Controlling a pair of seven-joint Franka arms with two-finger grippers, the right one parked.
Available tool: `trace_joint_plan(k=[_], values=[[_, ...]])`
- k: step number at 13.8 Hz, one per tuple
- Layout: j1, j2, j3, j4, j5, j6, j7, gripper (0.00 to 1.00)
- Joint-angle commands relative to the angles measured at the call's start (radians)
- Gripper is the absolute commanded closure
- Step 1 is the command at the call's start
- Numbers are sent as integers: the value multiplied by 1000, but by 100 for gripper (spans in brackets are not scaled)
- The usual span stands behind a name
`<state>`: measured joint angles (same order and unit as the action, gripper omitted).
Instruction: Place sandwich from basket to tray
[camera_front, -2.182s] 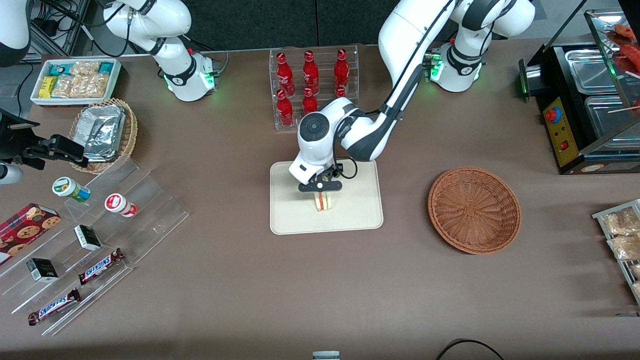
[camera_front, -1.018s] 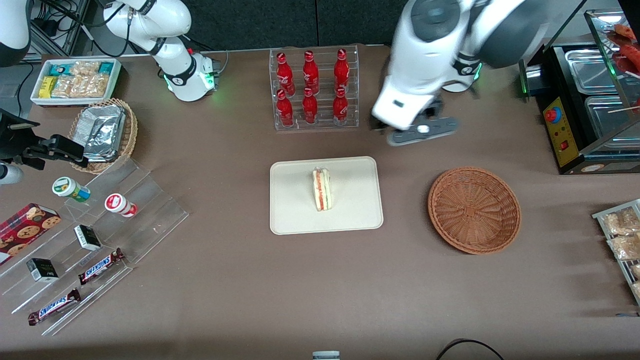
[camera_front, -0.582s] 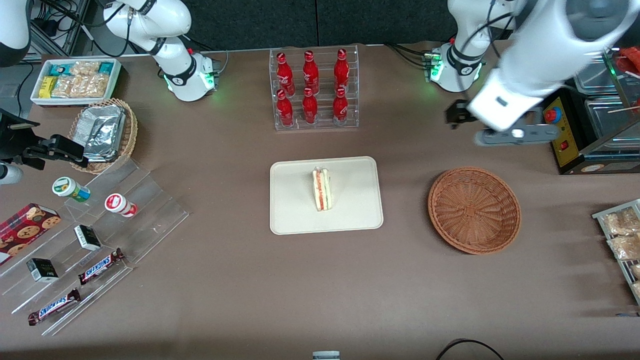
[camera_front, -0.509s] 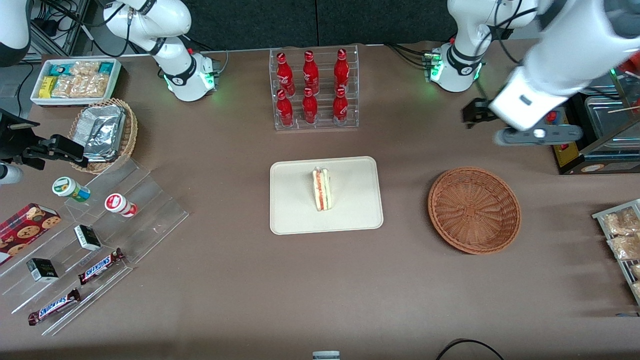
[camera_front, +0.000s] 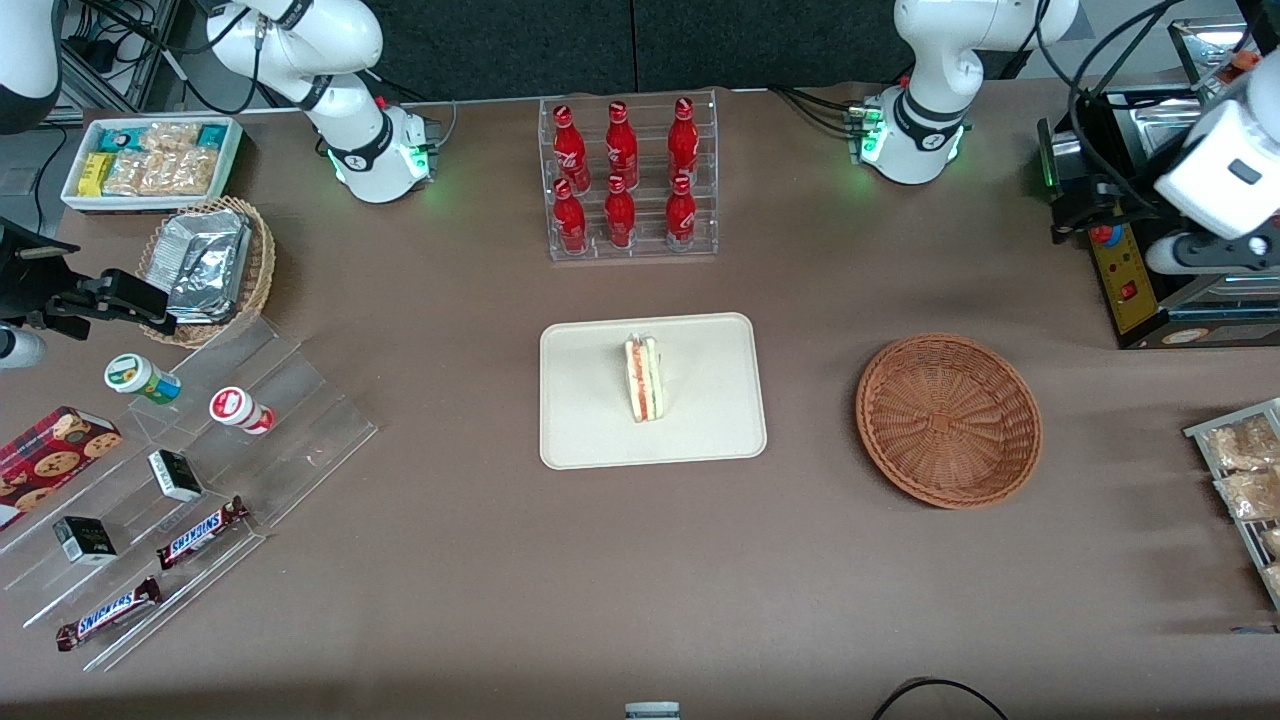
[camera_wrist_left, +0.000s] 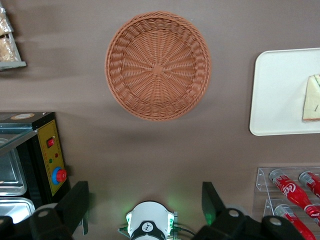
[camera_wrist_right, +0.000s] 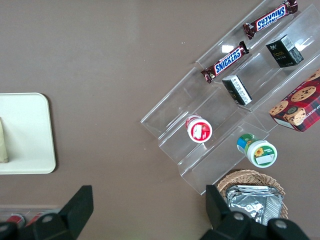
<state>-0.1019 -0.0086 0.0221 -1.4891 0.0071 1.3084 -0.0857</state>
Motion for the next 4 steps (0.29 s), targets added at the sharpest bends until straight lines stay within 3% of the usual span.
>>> trace_joint_plan(k=[1, 4], values=[[22, -10, -11, -13, 5, 0, 11, 1], [25, -2, -11, 0, 5, -5, 20, 1]])
